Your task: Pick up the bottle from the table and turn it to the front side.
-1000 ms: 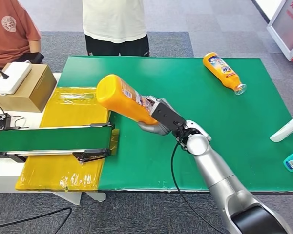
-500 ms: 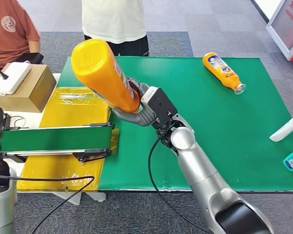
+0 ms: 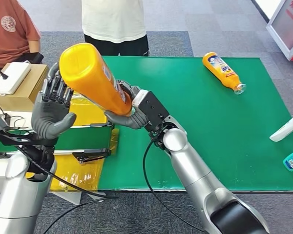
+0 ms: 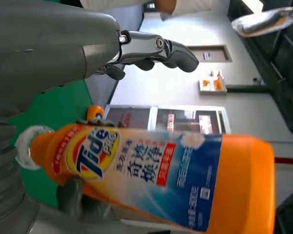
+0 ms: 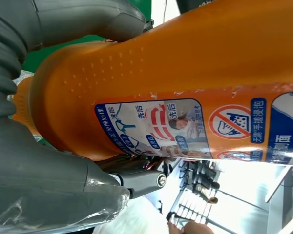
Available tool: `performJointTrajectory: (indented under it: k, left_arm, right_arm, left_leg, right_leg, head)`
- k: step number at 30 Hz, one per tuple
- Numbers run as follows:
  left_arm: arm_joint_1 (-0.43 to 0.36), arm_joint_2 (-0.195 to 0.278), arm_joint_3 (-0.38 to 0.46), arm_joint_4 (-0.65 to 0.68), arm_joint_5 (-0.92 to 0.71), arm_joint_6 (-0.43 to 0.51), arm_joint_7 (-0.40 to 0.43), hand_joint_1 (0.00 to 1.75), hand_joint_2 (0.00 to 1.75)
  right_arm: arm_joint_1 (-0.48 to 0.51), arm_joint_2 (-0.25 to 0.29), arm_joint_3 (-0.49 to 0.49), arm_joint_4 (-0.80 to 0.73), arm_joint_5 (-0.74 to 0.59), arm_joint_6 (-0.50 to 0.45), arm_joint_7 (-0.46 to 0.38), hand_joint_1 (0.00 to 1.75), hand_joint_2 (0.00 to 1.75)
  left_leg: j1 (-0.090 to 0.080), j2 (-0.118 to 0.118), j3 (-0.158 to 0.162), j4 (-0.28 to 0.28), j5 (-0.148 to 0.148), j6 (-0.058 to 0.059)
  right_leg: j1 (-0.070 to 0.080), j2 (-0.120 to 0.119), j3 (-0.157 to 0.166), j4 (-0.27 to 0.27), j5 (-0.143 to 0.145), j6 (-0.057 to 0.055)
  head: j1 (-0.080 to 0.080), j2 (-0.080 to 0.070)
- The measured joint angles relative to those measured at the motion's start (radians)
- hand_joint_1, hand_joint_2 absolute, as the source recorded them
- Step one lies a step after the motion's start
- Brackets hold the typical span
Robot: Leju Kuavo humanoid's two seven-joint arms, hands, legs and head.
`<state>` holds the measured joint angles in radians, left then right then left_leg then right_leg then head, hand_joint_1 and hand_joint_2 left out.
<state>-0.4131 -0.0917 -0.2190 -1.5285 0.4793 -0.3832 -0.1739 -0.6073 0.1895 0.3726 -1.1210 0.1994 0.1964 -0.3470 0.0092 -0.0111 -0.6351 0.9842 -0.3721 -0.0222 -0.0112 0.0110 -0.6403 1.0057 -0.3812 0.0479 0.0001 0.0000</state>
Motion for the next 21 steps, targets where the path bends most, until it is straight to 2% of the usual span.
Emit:
performJointTrajectory:
  k: [4, 8, 21]
  left_arm:
    - [-0.024, -0.002, -0.078, 0.019, 0.003, 0.006, 0.005, 0.0, 1.75]
    - [-0.045, -0.005, -0.119, 0.031, -0.009, 0.03, 0.01, 0.0, 1.75]
    - [-0.128, -0.012, -0.153, 0.063, -0.137, 0.151, -0.004, 0.0, 1.75]
  right_arm:
    - [-0.005, 0.01, 0.009, 0.014, 0.01, -0.003, -0.009, 1.75, 1.75]
    - [-0.005, 0.015, 0.018, 0.019, 0.022, -0.006, -0.012, 1.75, 1.75]
    - [-0.005, 0.023, 0.063, 0.017, 0.04, -0.009, -0.021, 1.75, 1.75]
  left_leg:
    - [0.0, 0.0, 0.0, 0.0, 0.0, 0.0]
    - [0.0, 0.0, 0.0, 0.0, 0.0, 0.0]
    - [0.0, 0.0, 0.0, 0.0, 0.0, 0.0]
  right_leg:
    - [0.0, 0.0, 0.0, 0.0, 0.0, 0.0]
    - [0.0, 0.0, 0.0, 0.0, 0.0, 0.0]
    - [0.0, 0.0, 0.0, 0.0, 0.0, 0.0]
  head:
    - [0.0, 0.0]
    - [0.0, 0.0]
    - [0.0, 0.0]
